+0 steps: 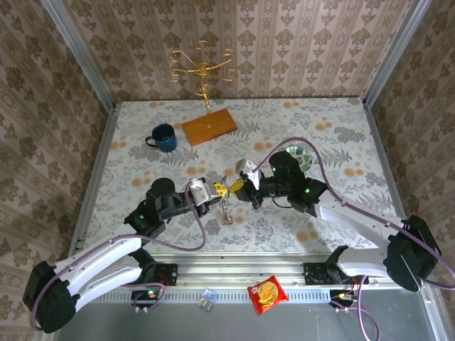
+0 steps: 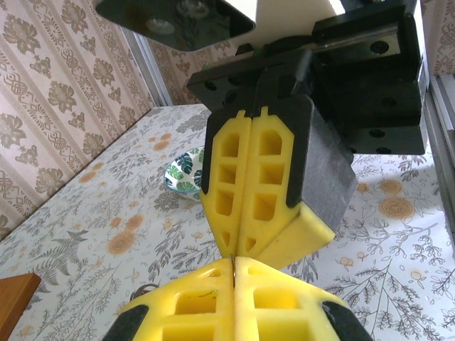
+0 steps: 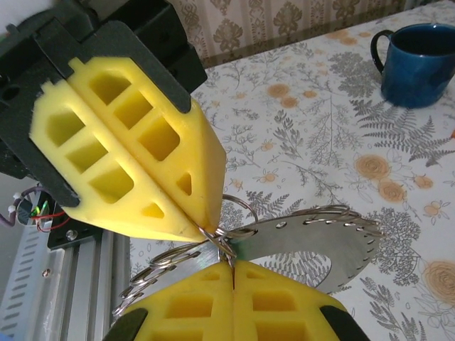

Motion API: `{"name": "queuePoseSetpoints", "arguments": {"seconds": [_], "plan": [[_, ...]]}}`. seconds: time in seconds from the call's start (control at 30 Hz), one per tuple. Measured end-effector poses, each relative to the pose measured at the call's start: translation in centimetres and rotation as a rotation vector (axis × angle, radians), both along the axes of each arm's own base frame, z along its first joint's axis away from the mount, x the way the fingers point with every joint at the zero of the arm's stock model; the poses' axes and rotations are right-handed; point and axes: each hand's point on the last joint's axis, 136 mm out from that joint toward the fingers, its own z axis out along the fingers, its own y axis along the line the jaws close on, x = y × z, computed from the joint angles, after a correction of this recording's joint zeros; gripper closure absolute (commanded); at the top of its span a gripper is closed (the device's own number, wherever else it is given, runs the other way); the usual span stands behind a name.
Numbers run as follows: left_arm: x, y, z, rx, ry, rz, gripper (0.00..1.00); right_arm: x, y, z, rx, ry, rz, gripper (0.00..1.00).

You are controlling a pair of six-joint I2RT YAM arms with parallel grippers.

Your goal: Put the keys on the keyring

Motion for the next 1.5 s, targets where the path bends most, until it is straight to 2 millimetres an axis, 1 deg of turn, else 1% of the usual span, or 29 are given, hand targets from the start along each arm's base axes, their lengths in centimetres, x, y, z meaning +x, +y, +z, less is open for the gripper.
{"name": "queuePoseSetpoints", "arguments": {"seconds": [0.23, 0.27, 0.33, 0.37, 0.53, 0.73, 0.87, 0.97, 1.13, 1.33, 1.5], "plan": [[0.0, 0.0, 0.2, -0.004, -0.006, 0.003, 1.0, 0.0, 0.1, 0.0, 0.004, 0.001, 0.007, 0.92], [0.1, 0.0, 0.2, -0.006, -0.008, 0.005, 1.0, 0.0, 0.1, 0.0, 0.006, 0.0, 0.007, 0.9], [0.0, -0.1, 0.3, -0.008, -0.01, 0.004, 1.0, 0.0, 0.2, 0.0, 0.007, 0.0, 0.007, 0.8], [0.0, -0.1, 0.4, -0.011, -0.013, 0.001, 1.0, 0.0, 0.2, 0.1, 0.009, -0.001, 0.006, 0.77], [-0.2, -0.3, 0.9, -0.028, -0.029, -0.007, 1.0, 0.3, 0.3, 0.6, 0.028, -0.033, 0.008, 0.7], [-0.3, -0.3, 1.0, -0.048, -0.021, -0.011, 1.0, 0.0, 0.2, 0.5, 0.03, -0.098, 0.027, 0.71], [-0.5, -0.3, 0.6, -0.055, 0.006, -0.019, 1.0, 0.0, 0.1, 0.3, 0.03, -0.134, 0.037, 0.71], [-0.7, -0.4, 0.7, -0.069, 0.015, -0.027, 1.0, 0.1, -0.1, 0.6, 0.035, -0.16, 0.043, 0.7], [-0.9, -0.5, 1.0, -0.1, 0.028, -0.043, 1.0, -0.1, -0.8, 1.2, 0.052, -0.207, 0.052, 0.7], [-0.8, -0.6, 1.2, -0.128, 0.05, -0.05, 1.0, -0.6, -0.6, 1.9, 0.077, -0.236, 0.092, 0.73], [-0.9, -0.7, 1.4, -0.145, 0.058, -0.061, 1.0, -1.0, -0.3, 2.0, 0.092, -0.239, 0.12, 0.78]]}}
